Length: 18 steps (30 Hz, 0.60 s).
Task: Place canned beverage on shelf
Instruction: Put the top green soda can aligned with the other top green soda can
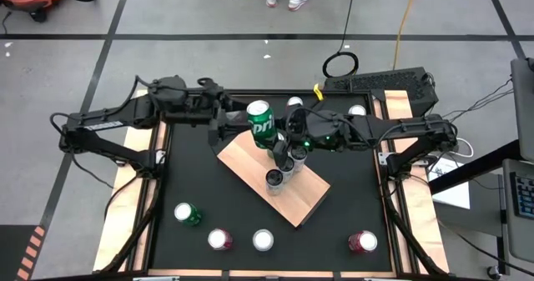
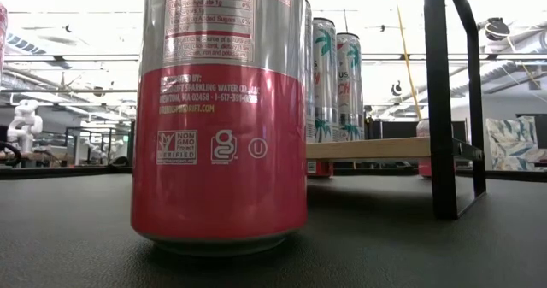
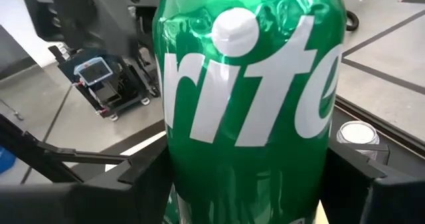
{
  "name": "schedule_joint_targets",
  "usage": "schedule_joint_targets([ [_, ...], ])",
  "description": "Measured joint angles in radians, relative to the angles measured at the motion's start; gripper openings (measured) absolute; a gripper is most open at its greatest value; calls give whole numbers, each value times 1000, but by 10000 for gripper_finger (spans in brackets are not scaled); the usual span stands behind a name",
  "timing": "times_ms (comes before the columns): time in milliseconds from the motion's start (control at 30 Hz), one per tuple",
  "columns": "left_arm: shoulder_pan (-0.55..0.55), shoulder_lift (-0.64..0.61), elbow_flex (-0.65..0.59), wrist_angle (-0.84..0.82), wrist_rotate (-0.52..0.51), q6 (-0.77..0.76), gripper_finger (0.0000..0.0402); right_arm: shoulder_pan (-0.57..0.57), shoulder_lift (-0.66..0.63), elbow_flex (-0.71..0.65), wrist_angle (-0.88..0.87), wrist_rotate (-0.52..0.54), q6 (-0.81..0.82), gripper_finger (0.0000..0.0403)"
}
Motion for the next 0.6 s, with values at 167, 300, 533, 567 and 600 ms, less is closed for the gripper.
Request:
schedule_joint_targets([
  [167,0,30,0,14,25,-3,400,0,0,0,-3,0,-27,267],
  [300,0,51,0,46,35,2,400,0,0,0,-8,0,-32,267],
  [533,0,60,0,126,77,33,400,0,-1,0,-25,1,-34,267],
  [567,0,60,0,125,80,33,398,1,-1,0,-25,1,-34,267],
  [600,0,60,0,124,85,33,394,1,-1,0,-25,0,-34,267],
])
